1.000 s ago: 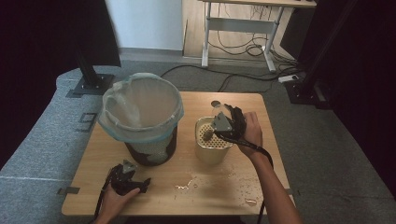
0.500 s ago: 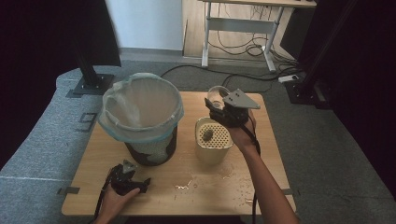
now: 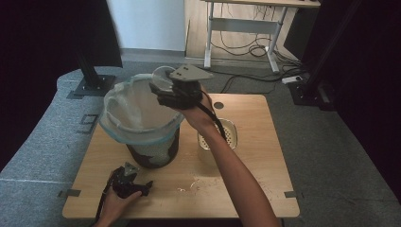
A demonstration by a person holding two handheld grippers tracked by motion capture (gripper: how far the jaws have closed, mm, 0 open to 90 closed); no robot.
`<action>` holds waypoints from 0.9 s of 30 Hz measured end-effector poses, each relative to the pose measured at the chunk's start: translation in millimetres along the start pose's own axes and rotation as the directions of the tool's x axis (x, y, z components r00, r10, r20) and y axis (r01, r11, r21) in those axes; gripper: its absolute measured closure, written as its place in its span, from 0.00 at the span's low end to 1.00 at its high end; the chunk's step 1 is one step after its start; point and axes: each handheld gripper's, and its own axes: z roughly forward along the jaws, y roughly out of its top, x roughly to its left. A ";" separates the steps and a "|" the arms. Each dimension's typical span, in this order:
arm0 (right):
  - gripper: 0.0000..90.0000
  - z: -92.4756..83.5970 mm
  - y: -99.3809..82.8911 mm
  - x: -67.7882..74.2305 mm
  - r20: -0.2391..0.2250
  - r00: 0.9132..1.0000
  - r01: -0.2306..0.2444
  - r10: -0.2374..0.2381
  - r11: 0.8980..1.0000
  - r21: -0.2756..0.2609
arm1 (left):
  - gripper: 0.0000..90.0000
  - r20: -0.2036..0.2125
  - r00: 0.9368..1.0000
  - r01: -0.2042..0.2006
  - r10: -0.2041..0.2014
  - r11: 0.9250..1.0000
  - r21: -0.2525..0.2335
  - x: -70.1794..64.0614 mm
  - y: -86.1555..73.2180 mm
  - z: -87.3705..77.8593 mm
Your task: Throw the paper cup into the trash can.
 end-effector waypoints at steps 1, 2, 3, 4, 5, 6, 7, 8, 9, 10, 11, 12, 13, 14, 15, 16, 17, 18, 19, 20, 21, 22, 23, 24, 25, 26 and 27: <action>0.38 7.2 0.2 1.7 -0.015 1.000 -0.011 0.011 1.000 0.008 | 0.00 0.001 1.000 0.000 0.000 1.000 0.000 0.0 0.0 0.0; 0.33 14.3 0.0 2.8 -0.028 0.999 -0.024 0.024 1.000 0.018 | 0.00 0.000 1.000 0.000 0.000 1.000 -0.001 -0.1 0.0 0.0; 0.25 21.6 -0.7 3.0 -0.039 0.998 -0.044 0.045 0.998 0.036 | 0.00 0.000 1.000 -0.001 0.001 1.000 -0.001 0.0 0.0 0.0; 0.17 28.9 -2.1 2.3 -0.055 0.996 -0.067 0.071 0.996 0.066 | 0.00 0.001 1.000 -0.001 0.001 1.000 -0.001 -0.1 0.0 0.0; 0.14 33.5 -3.5 1.7 -0.059 0.995 -0.080 0.086 0.993 0.091 | 0.00 0.002 1.000 -0.002 0.002 1.000 -0.001 -0.1 0.0 0.0; 0.12 37.6 -5.6 1.1 -0.059 0.994 -0.085 0.093 0.989 0.118 | 0.00 0.003 1.000 -0.003 0.003 1.000 -0.001 -0.1 0.0 0.0; 0.09 39.8 -8.5 0.3 -0.055 0.995 -0.080 0.088 0.987 0.138 | 0.00 0.003 1.000 -0.003 0.003 1.000 0.000 -0.1 0.0 0.0; 0.09 39.0 -10.8 -0.8 -0.055 0.995 -0.077 0.086 0.986 0.148 | 0.00 0.004 1.000 -0.003 0.003 1.000 0.000 -0.1 0.0 0.0; 0.09 36.0 -13.2 -2.0 -0.049 0.995 -0.075 0.082 0.986 0.147 | 0.00 0.004 1.000 -0.004 0.004 1.000 0.000 -0.1 -0.1 0.0; 0.10 32.3 -15.0 -3.5 -0.043 0.996 -0.071 0.078 0.988 0.140 | 0.00 0.004 1.000 -0.004 0.004 1.000 0.000 -0.2 -0.1 0.0; 0.10 23.6 -17.9 -6.5 -0.030 0.997 -0.072 0.076 0.990 0.124 | 0.00 0.004 1.000 -0.004 0.004 1.000 0.000 -0.2 0.0 -0.1; 0.11 15.7 -20.3 -9.8 -0.021 0.997 -0.074 0.077 0.991 0.111 | 0.00 0.005 1.000 -0.004 0.004 1.000 0.000 -0.2 0.0 -0.1; 0.11 7.3 -22.6 -13.7 -0.016 0.996 -0.085 0.087 0.991 0.099 | 0.00 0.004 1.000 -0.004 0.004 1.000 -0.001 -0.2 -0.1 0.0; 0.11 -1.7 -24.9 -17.4 -0.010 0.995 -0.094 0.095 0.992 0.089 | 0.00 0.004 1.000 -0.004 0.004 1.000 -0.001 -0.2 -0.1 0.0; 0.12 -11.1 -27.7 -20.8 -0.004 0.995 -0.098 0.098 0.993 0.073 | 0.00 0.004 1.000 -0.004 0.004 1.000 -0.001 -0.2 -0.1 0.0; 0.13 -21.6 -30.9 -24.1 0.005 0.995 -0.100 0.100 0.993 0.062 | 0.00 0.004 1.000 -0.004 0.004 1.000 -0.001 -0.2 -0.1 0.0; 0.13 -21.6 -30.9 -24.1 0.005 0.995 -0.100 0.100 0.993 0.062 | 0.00 0.004 1.000 -0.004 0.004 1.000 -0.001 -0.2 -0.1 0.0; 0.15 -44.2 -40.3 -29.9 0.024 0.995 -0.098 0.097 0.995 0.036 | 0.00 0.004 1.000 -0.004 0.004 1.000 0.000 -0.2 -0.1 0.0; 0.16 -55.3 -46.3 -32.6 0.038 0.995 -0.092 0.091 0.995 0.033 | 0.00 0.004 1.000 -0.004 0.004 1.000 0.000 -0.2 -0.1 0.0; 0.16 -66.7 -53.2 -35.0 0.049 0.995 -0.087 0.086 0.996 0.034 | 0.00 0.004 1.000 -0.004 0.004 1.000 -0.001 -0.2 -0.1 0.0; 0.17 -78.1 -61.1 -38.0 0.058 0.995 -0.080 0.078 0.996 0.034 | 0.00 0.004 1.000 -0.004 0.004 1.000 -0.001 -0.2 -0.1 0.0; 0.18 -89.5 -69.9 -40.9 0.069 0.995 -0.080 0.077 0.996 0.032 | 0.00 0.004 1.000 -0.004 0.004 1.000 -0.001 -0.2 -0.1 0.0; 0.19 -97.9 -77.0 -43.2 0.080 0.994 -0.082 0.080 0.996 0.030 | 0.00 0.003 1.000 -0.003 0.003 1.000 -0.003 -0.3 -0.2 0.1; 0.19 -111.7 -89.6 -46.6 0.094 0.992 -0.091 0.088 0.995 0.028 | 0.00 0.003 1.000 -0.005 0.005 1.000 -0.002 -0.2 -0.2 0.1; 0.20 -122.3 -100.5 -49.2 0.107 0.990 -0.095 0.091 0.995 0.026 | 0.00 0.002 1.000 -0.005 0.005 1.000 -0.002 -0.2 -0.2 0.1; 0.21 -132.0 -111.4 -51.7 0.127 0.987 -0.100 0.095 0.995 0.030 | 0.00 0.002 1.000 -0.005 0.005 1.000 -0.001 -0.2 -0.2 -0.1; 0.21 -132.0 -111.4 -51.7 0.127 0.987 -0.100 0.095 0.995 0.030 | 0.00 0.002 1.000 -0.005 0.005 1.000 -0.001 -0.2 -0.2 -0.1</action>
